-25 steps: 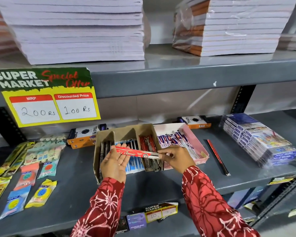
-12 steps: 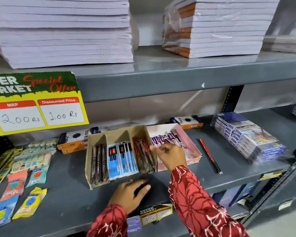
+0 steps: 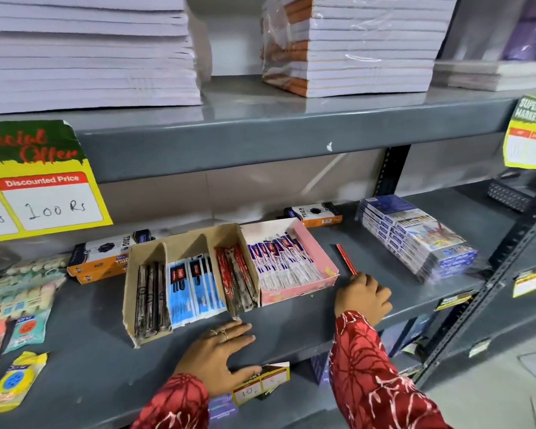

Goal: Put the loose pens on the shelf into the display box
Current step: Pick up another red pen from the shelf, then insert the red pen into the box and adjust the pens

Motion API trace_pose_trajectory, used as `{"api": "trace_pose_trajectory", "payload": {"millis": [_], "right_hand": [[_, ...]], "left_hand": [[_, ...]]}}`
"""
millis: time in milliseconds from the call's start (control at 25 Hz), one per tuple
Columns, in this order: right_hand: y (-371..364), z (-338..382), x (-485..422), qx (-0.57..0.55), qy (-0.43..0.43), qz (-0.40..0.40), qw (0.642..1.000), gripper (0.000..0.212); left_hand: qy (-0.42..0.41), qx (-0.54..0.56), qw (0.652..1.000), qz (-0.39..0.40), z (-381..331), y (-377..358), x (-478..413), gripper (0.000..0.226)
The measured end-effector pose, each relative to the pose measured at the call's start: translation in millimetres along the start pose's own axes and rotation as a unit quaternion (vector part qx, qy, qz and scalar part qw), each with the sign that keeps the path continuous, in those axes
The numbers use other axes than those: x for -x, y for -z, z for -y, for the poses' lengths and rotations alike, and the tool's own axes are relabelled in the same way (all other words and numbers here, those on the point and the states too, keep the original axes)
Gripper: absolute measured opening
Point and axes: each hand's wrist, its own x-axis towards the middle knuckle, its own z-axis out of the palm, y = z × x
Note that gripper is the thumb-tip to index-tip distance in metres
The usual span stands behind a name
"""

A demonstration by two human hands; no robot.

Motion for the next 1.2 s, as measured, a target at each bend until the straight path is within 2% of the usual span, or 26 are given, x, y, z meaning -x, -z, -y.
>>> {"api": "trace_pose_trajectory", "payload": {"millis": [120,240,400,480,560,680,720,760,800,840,880,1000,1080,1120,1200], "right_hand": [[-2,-6,-2,0.071,-0.008,0.039,0.997,0.029],[-1,-6,-1,0.11,0.011,0.037,0.993,0.028],[3,-6,0,0.072,0.019,0.038,0.997,0.027],[8,-6,2,-0.009,0.003,0.024,1.0,0.026],[16,-2,1,-0.153,-0.058,0.01,0.987,0.025],[24,5,-7,-0.331,-0.142,-0.02,0.933,0.016],[27,10,-9,-0.403,-0.155,-0.018,0.902,0.012],[30,14,-10,-0.48,-0.161,0.003,0.862,0.02],[32,19,-9,-0.555,-0.154,0.045,0.816,0.029],[35,22,-8,-0.608,-0.133,0.111,0.775,0.034],[40,26,-4,-0.627,-0.097,0.188,0.75,0.035],[49,42,12,-0.531,0.05,0.417,0.736,0.035],[43,48,21,-0.453,0.117,0.481,0.741,0.036],[37,49,24,-0.425,0.134,0.494,0.746,0.035],[32,52,28,-0.387,0.162,0.512,0.749,0.031]], "left_hand": [[0.005,0.001,1.0,0.005,-3,5,0,0.097],[0.002,0.009,1.0,-0.006,-4,5,1,0.096],[-0.001,0.014,1.0,-0.017,-1,2,0,0.094],[0.001,0.012,1.0,-0.012,-2,4,1,0.095],[0.001,0.018,1.0,-0.011,-4,6,1,0.097],[0.011,0.057,0.998,-0.015,-5,4,1,0.086],[0.033,0.098,0.994,-0.036,-8,5,2,0.072],[0.07,0.16,0.982,-0.074,-13,6,2,0.053],[0.12,0.238,0.956,-0.122,-19,8,1,0.039],[0.162,0.323,0.916,-0.173,-26,12,0,0.033],[0.182,0.404,0.868,-0.224,-32,17,-2,0.035],[0.179,0.586,0.721,-0.325,-44,35,-13,0.046],[0.187,0.661,0.635,-0.353,-46,47,-19,0.039],[0.198,0.68,0.603,-0.367,-45,52,-22,0.032],[0.219,0.683,0.581,-0.384,-44,58,-24,0.022]]}}
